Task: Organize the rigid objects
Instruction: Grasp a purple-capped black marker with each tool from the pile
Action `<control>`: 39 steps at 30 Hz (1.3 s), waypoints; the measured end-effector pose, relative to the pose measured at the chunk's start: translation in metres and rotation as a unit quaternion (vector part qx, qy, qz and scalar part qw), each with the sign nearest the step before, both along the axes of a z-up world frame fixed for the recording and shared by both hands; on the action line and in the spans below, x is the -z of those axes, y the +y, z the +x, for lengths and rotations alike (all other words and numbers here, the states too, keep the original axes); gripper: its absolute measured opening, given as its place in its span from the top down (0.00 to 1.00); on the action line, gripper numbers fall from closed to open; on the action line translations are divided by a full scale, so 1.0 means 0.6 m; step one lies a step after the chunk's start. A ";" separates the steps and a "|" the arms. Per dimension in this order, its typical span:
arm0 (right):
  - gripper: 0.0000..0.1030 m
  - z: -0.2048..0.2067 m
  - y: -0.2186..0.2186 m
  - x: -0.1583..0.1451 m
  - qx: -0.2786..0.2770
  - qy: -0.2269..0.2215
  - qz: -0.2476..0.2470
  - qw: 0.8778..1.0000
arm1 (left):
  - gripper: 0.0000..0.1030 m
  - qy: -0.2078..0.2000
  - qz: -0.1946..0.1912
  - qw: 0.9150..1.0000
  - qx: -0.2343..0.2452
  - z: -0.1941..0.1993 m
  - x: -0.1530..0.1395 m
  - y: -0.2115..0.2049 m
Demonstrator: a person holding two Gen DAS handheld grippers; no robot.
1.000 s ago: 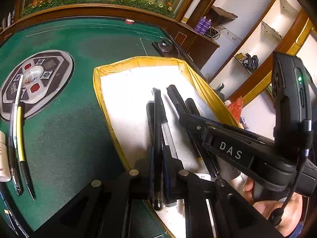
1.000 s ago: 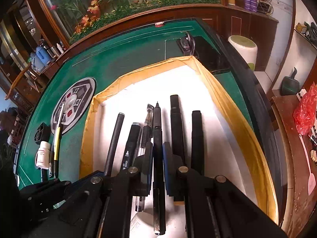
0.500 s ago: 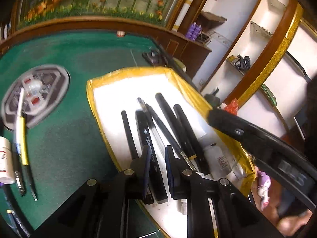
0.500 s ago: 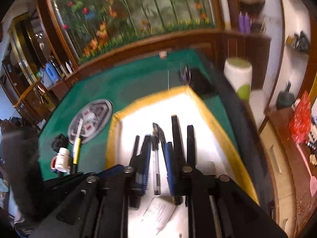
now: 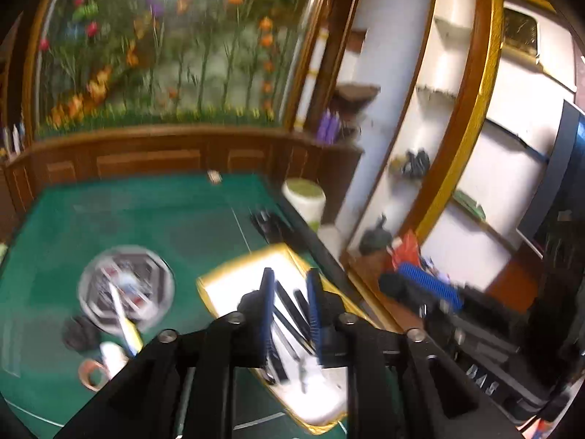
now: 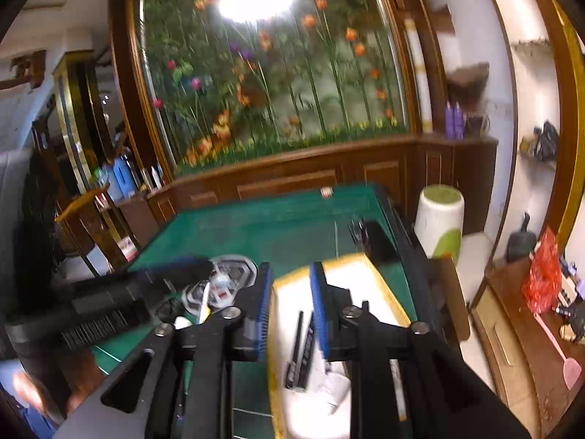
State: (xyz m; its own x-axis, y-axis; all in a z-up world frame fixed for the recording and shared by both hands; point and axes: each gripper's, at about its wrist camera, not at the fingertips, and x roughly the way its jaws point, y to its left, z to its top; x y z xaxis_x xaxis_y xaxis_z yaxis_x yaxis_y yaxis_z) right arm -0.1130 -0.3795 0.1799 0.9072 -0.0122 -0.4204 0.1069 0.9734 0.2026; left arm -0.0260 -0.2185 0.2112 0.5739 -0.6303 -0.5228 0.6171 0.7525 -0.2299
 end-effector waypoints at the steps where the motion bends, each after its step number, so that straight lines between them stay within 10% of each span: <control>1: 0.64 -0.006 0.009 -0.003 -0.005 -0.009 0.004 1.000 | 0.54 -0.015 0.001 1.000 -0.009 -0.004 -0.014 0.022; 3: 0.49 -0.009 0.028 0.007 -0.031 -0.012 0.019 0.999 | 0.36 -0.035 0.006 0.999 -0.027 -0.010 -0.015 0.057; 8: 0.49 0.017 0.098 0.091 -0.100 0.042 0.013 0.994 | 0.36 -0.027 0.059 0.996 -0.056 -0.013 0.058 0.149; 18: 0.67 0.083 0.234 0.229 -0.204 0.153 -0.002 0.967 | 0.36 0.098 0.053 0.987 -0.119 -0.011 0.228 0.320; 34: 0.67 0.100 0.229 0.284 -0.193 0.194 0.021 0.962 | 0.36 0.162 0.127 0.973 -0.103 -0.034 0.358 0.266; 39: 0.67 0.101 0.234 0.289 -0.205 0.200 0.027 0.958 | 0.83 0.134 0.179 0.964 -0.147 -0.024 0.367 0.263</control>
State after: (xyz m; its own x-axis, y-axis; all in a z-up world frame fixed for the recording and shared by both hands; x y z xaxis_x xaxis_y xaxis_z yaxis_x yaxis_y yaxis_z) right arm -0.0522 -0.2393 0.0062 0.5970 0.3426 -0.7254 -0.2035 0.9393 0.2762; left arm -0.0404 -0.0608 -0.0087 0.5143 -0.2130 -0.8308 0.3194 0.9466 -0.0449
